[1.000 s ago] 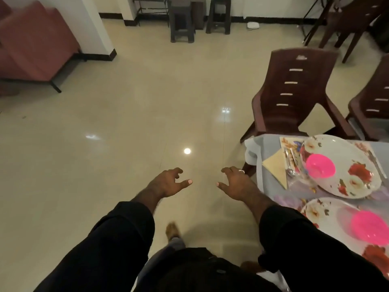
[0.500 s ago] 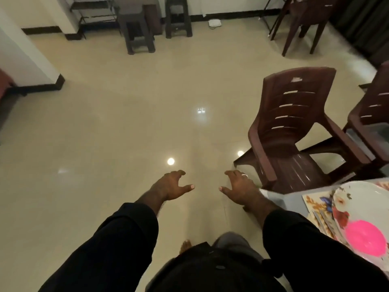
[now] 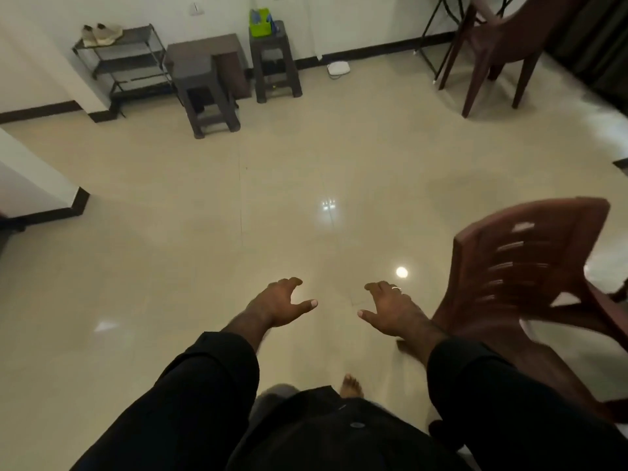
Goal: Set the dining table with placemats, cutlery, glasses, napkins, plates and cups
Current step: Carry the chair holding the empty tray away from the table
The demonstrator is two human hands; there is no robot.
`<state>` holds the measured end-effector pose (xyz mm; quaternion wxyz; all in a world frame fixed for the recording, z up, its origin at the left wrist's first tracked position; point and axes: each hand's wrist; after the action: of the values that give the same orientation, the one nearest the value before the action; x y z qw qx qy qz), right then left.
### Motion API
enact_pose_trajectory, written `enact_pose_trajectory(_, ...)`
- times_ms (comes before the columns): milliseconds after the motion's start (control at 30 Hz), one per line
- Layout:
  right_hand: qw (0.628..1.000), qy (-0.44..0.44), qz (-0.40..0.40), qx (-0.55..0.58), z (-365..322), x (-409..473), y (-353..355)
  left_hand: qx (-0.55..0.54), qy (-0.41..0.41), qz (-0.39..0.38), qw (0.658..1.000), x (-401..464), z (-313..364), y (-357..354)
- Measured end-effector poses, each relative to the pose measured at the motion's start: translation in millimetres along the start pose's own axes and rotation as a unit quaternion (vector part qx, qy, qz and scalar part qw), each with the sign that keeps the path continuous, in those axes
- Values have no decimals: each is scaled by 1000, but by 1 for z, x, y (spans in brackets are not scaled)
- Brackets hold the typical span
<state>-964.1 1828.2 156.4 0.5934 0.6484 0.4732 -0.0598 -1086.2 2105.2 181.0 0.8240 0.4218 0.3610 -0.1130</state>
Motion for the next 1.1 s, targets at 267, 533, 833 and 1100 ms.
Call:
enact_pose_trajectory(267,998,-37,54,24,44,142,164,27,-47,-9,998,176,57,159)
enact_pose_trajectory(533,972,-173,85,134,118,250,257,162,-145,-97,971,364,158,294)
enact_pose_trajectory(833,909,-299,120,265,249,282,331,274,-247,-163,915,538,365,361)
enact_pose_trajectory(1100,876,-348,120,313,417,303,406,344,-285,-195,873,651,574,360)
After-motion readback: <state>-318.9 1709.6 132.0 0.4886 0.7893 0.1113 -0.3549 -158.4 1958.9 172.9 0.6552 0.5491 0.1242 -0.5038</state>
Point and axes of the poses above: each hand's wrist, its own x-axis towards the middle knuckle, its own y-axis out of the back of the hand, z = x × y, and after that the axes turned 12 degrees about -z, right-handed
